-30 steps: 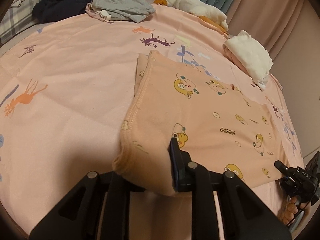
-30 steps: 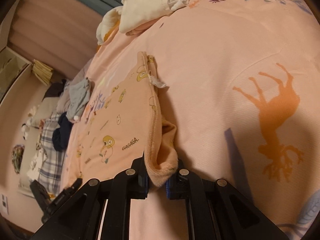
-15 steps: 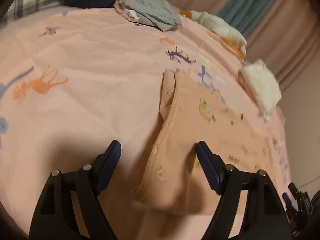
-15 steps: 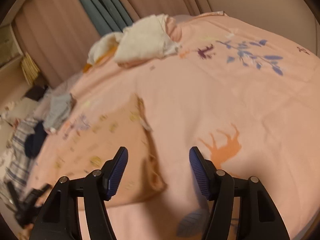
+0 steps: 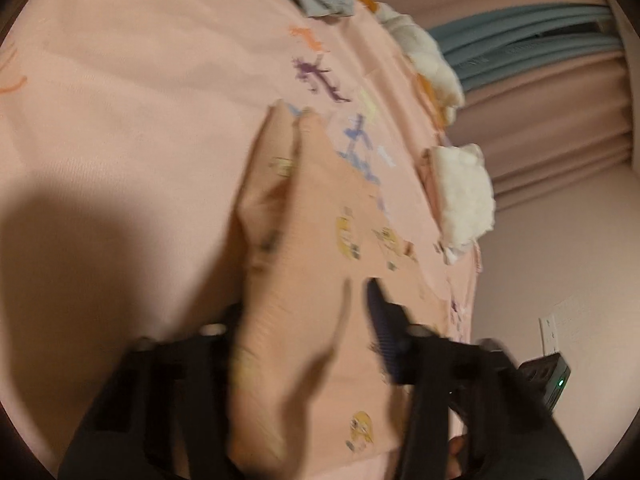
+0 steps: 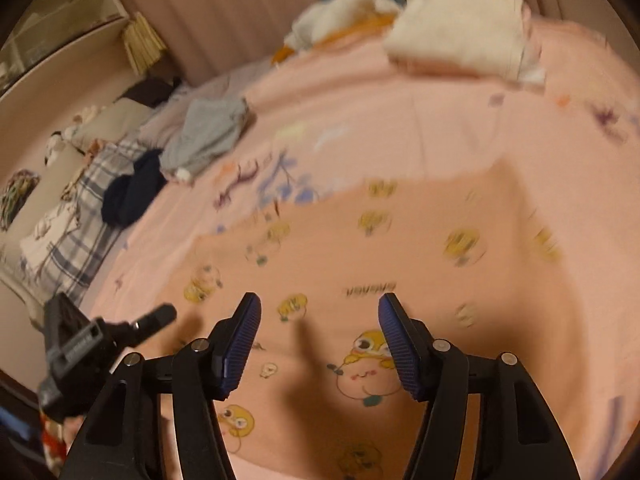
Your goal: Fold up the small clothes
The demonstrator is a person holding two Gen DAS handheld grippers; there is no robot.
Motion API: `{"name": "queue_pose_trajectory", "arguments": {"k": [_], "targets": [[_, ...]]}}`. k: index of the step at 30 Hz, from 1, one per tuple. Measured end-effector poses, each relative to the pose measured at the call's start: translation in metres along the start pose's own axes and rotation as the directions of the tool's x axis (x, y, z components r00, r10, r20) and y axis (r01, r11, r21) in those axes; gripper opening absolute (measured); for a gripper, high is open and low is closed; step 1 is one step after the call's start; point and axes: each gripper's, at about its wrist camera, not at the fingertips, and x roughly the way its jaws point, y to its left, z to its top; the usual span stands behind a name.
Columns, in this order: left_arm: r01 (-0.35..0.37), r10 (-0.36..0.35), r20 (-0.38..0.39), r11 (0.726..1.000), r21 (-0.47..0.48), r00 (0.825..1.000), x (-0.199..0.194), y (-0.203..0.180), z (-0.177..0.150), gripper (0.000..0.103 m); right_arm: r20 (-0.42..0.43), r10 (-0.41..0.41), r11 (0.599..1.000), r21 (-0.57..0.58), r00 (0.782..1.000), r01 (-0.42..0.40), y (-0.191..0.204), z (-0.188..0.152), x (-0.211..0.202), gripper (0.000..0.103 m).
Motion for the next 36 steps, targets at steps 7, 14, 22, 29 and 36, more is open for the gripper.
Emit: {"name": "queue_pose_trajectory", "arguments": {"k": [7, 14, 22, 29, 36], "targets": [[-0.148, 0.132, 0.102, 0.974, 0.171, 0.986, 0.004, -0.027, -0.010, 0.017, -0.012, -0.092, 0.988, -0.126, 0.996, 0.090, 0.007, -0.015, 0.011, 0.009], [-0.034, 0.015, 0.078, 0.969, 0.245, 0.997, -0.001, -0.055, -0.018, 0.017, -0.073, 0.066, 0.996, -0.053, 0.995, -0.069, -0.006, -0.020, 0.016, 0.009], [-0.079, 0.061, 0.068, 0.950, 0.302, 0.996, 0.011, -0.075, -0.032, 0.017, -0.102, 0.145, 0.989, 0.057, 0.984, -0.140, -0.020, -0.016, 0.010, 0.009], [-0.029, 0.022, 0.025, 0.923, 0.385, 0.999, 0.028, -0.132, -0.050, 0.016, 0.009, 0.197, 0.967, 0.162, 0.980, -0.196, -0.057, -0.006, -0.035, 0.009], [-0.027, 0.208, -0.207, 0.764, 0.645, 0.956, 0.114, -0.213, -0.139, 0.052, 0.203, 0.122, 0.919, 0.347, 0.972, -0.188, -0.134, -0.015, -0.103, 0.058]]}}
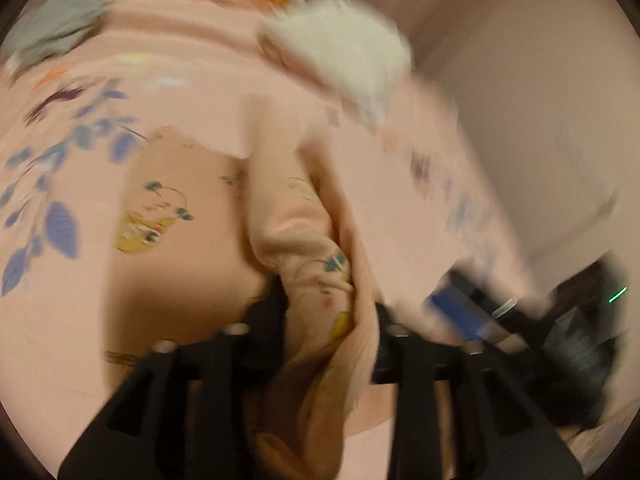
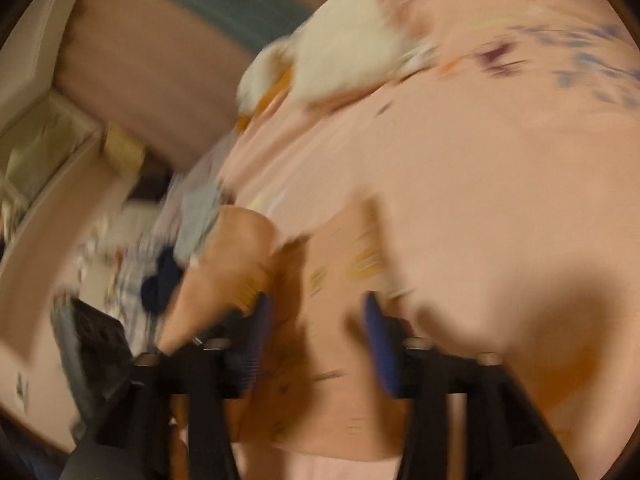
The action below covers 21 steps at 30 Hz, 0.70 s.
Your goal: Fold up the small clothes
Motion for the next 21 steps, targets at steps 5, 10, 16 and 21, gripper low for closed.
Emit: {"name": "queue_pose_trajectory", "arguments": {"k": [5, 10, 16, 21], "targets": [[0.138, -0.138, -0.006, 0.988, -0.065, 0.990, -0.011, 0.002, -0.006, 0.065, 0.027, -0.002, 0.998, 0.065, 1.000, 0.000, -0.038, -0.003, -0.023, 0.058], [0.156, -0.153, 0.046, 0.984, -0.087, 0.987, -0.052, 0.037, -0.002, 0.083, -0.045, 0.102, 0.992, 0.074, 0.994, -0.099, -0.040, -0.003, -0.015, 0.058], [-0.025, 0.031, 0.049, 0.994, -0.110, 0.998, -0.058, 0.080, -0.018, 0.083, -0.057, 0.253, 0.967, 0.057, 0.966, -0.250, -0.016, 0.006, 0.002, 0.058], [-0.017, 0.021, 0.030, 0.992, -0.124, 0.999, -0.049, 0.097, -0.027, 0.083, -0.111, 0.158, 0.987, 0.013, 0.981, -0.157, 0.002, 0.006, 0.035, 0.058]]}}
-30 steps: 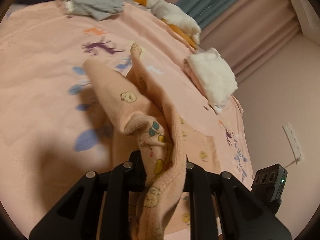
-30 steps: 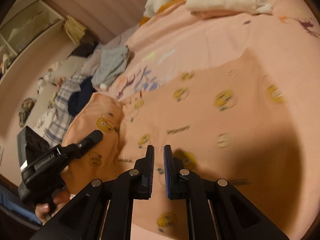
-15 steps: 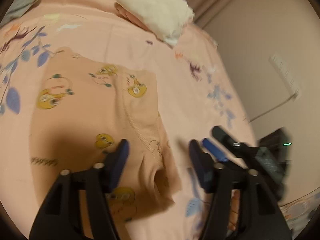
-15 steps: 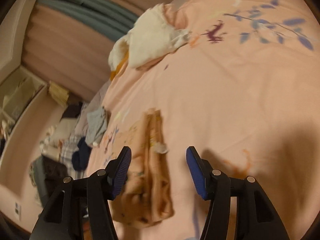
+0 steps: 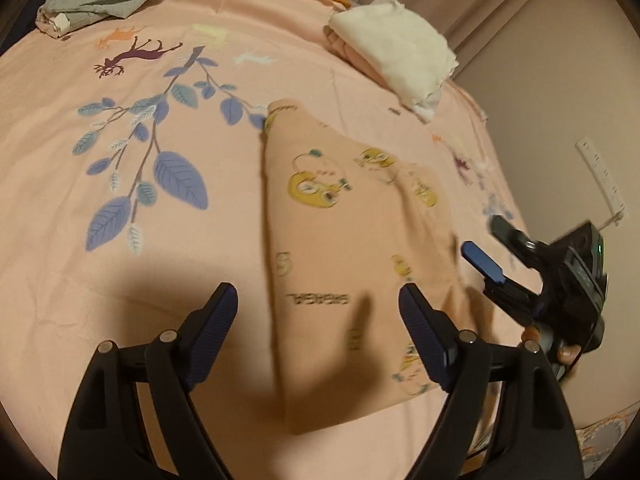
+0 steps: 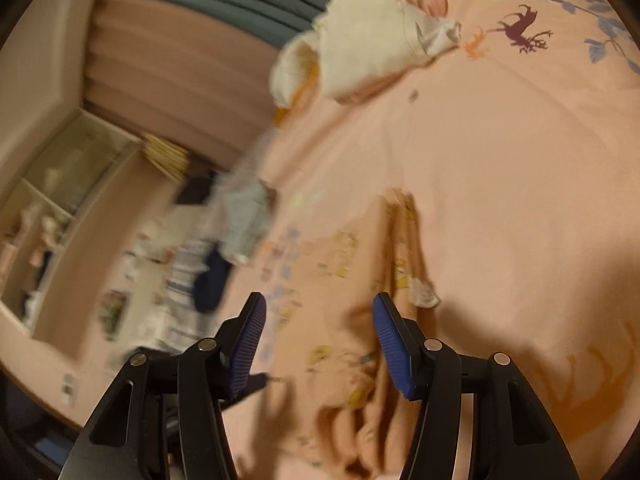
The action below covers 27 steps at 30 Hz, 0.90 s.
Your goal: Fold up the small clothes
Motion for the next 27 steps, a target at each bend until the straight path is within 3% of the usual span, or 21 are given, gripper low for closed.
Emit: {"name": "queue_pose_trajectory", "arguments": {"k": [3, 6, 13, 17, 18, 21, 22, 27], "targets": [[-0.030, 0.030, 0.020, 1.000, 0.009, 0.999, 0.002, 0.003, -0.001, 0.083, -0.049, -0.128, 0.992, -0.016, 0.991, 0.127, -0.003, -0.007, 0.022, 0.058], [-0.030, 0.030, -0.003, 1.000, 0.004, 1.000, 0.000, 0.011, -0.003, 0.083, -0.062, -0.151, 0.988, -0.046, 0.987, 0.148, 0.001, -0.013, 0.032, 0.058], [-0.048, 0.048, -0.006, 0.999, -0.016, 0.999, 0.000, 0.020, -0.005, 0.083, -0.009, -0.039, 0.999, -0.001, 0.999, 0.039, -0.003, -0.007, 0.014, 0.055], [-0.048, 0.048, -0.006, 0.999, -0.015, 0.999, 0.000, 0.020, -0.005, 0.083, -0.058, -0.088, 0.996, -0.013, 0.994, 0.087, -0.006, -0.010, 0.030, 0.055], [-0.053, 0.053, -0.005, 0.999, -0.011, 0.999, 0.001, 0.019, -0.005, 0.083, -0.058, -0.086, 0.996, -0.015, 0.995, 0.085, -0.006, -0.012, 0.032, 0.051], [-0.071, 0.071, 0.001, 0.997, 0.002, 0.997, 0.001, 0.017, -0.007, 0.083, -0.025, -0.087, 0.996, -0.014, 0.996, 0.087, -0.006, -0.010, 0.026, 0.021], [-0.076, 0.076, 0.003, 0.997, 0.003, 0.997, 0.002, 0.016, -0.007, 0.083, -0.016, -0.077, 0.997, -0.011, 0.997, 0.077, -0.006, -0.009, 0.024, 0.016], [-0.086, 0.086, 0.002, 0.996, 0.020, 0.996, 0.006, 0.014, -0.006, 0.083, 0.040, 0.000, 1.000, -0.007, 0.999, 0.001, 0.001, 0.000, 0.022, 0.011]]}}
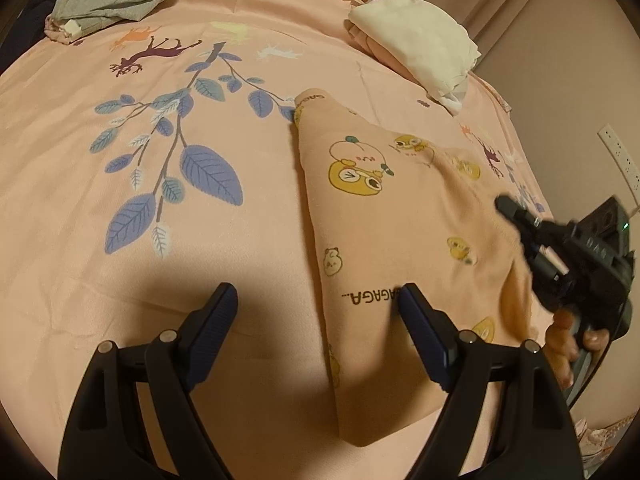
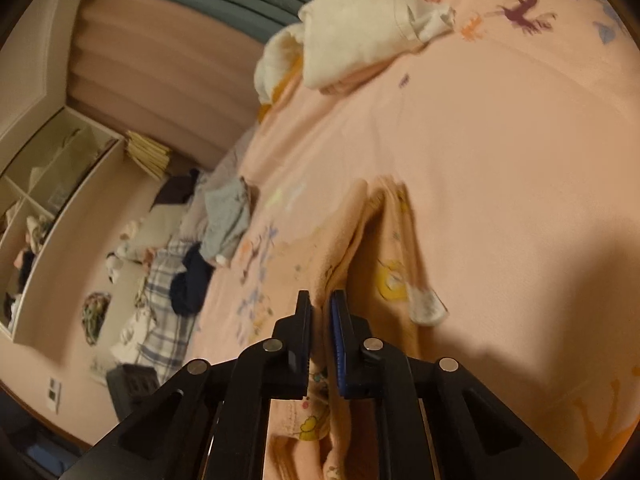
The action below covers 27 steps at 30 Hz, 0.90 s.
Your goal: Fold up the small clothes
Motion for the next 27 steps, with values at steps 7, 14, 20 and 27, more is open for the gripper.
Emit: {"name": "queue_pose_trajectory", "arguments": {"k": [7, 14, 20, 27], "targets": [[0.005, -0.005, -0.004, 1.000, 0.009, 1.000, 0.001, 0.003, 0.000, 0.083, 0.039, -0.084, 0.996, -0.034, 0.996, 0.085, 0.004, 0.005, 0.008, 0.011], [-0.004, 0.004, -0.003, 0.999, 0.031, 1.000, 0.003, 0.001, -0.001, 0.083, 0.074, -0.140, 0.974, 0.187, 0.987, 0.124, -0.029, -0.002, -0.004, 0.012], [0.014, -0.014, -0.016, 1.000, 0.014, 1.000, 0.004, 0.004, 0.003, 0.084, 0.137, -0.131, 0.991, -0.003, 0.982, 0.133, 0.023, -0.010, -0.029, 0.011], [0.006, -0.006, 0.002, 1.000, 0.030, 1.000, 0.005, 0.001, -0.001, 0.086, -0.040, -0.267, 0.945, -0.208, 0.963, 0.253, 0.067, -0.035, -0.007, 0.011]]}}
